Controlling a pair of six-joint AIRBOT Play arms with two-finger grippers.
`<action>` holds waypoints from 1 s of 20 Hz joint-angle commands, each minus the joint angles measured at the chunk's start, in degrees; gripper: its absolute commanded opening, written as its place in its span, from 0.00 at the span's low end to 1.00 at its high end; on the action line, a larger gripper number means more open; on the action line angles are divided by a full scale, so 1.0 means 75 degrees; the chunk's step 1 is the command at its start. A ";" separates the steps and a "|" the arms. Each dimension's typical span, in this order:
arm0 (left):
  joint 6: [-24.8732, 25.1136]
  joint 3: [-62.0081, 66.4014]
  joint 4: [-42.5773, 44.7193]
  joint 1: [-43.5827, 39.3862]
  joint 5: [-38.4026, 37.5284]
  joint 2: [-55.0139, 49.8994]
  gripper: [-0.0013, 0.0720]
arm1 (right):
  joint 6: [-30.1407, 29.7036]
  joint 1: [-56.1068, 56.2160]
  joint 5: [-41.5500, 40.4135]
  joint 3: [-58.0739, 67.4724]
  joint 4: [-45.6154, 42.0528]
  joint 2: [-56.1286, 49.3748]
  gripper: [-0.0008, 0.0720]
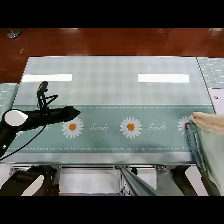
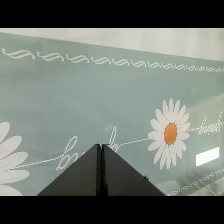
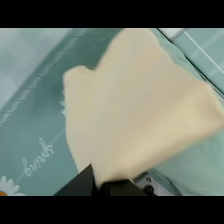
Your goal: Fold the shirts.
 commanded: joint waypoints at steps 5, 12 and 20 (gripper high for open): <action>0.0006 0.0000 -0.0050 -0.0140 0.0105 -0.0041 0.04 | 0.1078 -0.1107 -0.0755 -0.3008 -0.3261 0.2055 0.64; 0.0504 0.1335 -0.0041 -0.0044 0.0140 -0.0495 0.04 | 0.0714 -0.0801 -0.2495 -0.0527 0.0361 -0.0140 0.60; -0.0070 0.7682 0.1536 -0.0134 -0.1664 -0.2699 0.04 | -0.1612 0.5887 -0.5036 0.0892 0.3590 -0.2702 0.05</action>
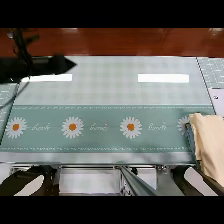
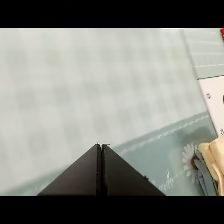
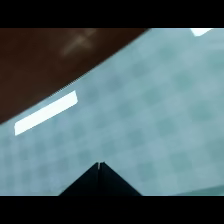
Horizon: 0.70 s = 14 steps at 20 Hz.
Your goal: Fold the shirts.
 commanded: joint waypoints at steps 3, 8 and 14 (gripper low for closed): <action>-0.1244 0.1935 0.3561 -0.0656 -0.1256 -0.0909 0.04 | 0.0230 0.4934 -0.0699 0.0280 -0.4030 -0.2087 0.05; -0.2212 -0.0175 0.5193 -0.0326 -0.1052 -0.1352 0.04 | 0.1612 0.5321 0.0000 0.0280 -0.5485 -0.3821 0.05; -0.2212 -0.0227 0.5170 0.0015 -0.1343 -0.1504 0.04 | 0.1699 0.5039 0.0370 0.0280 -0.5447 -0.4048 0.05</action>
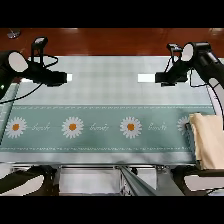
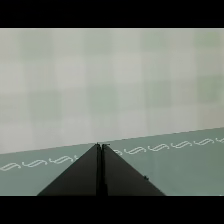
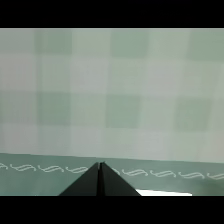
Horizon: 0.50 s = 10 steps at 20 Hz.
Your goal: Fold the shirts.
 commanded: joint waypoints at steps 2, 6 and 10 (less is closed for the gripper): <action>-0.0111 -0.0111 0.0204 0.0085 -0.0705 -0.0076 0.04 | 0.0140 0.0000 0.0396 0.0006 -0.0213 -0.0160 0.05; -0.0111 -0.0111 0.0207 0.0087 -0.0667 -0.0082 0.04 | 0.0137 0.0000 0.0382 0.0006 -0.0219 -0.0160 0.05; -0.0111 -0.0111 0.0207 0.0087 -0.0667 -0.0082 0.04 | 0.0140 0.0000 0.0382 0.0006 -0.0219 -0.0160 0.05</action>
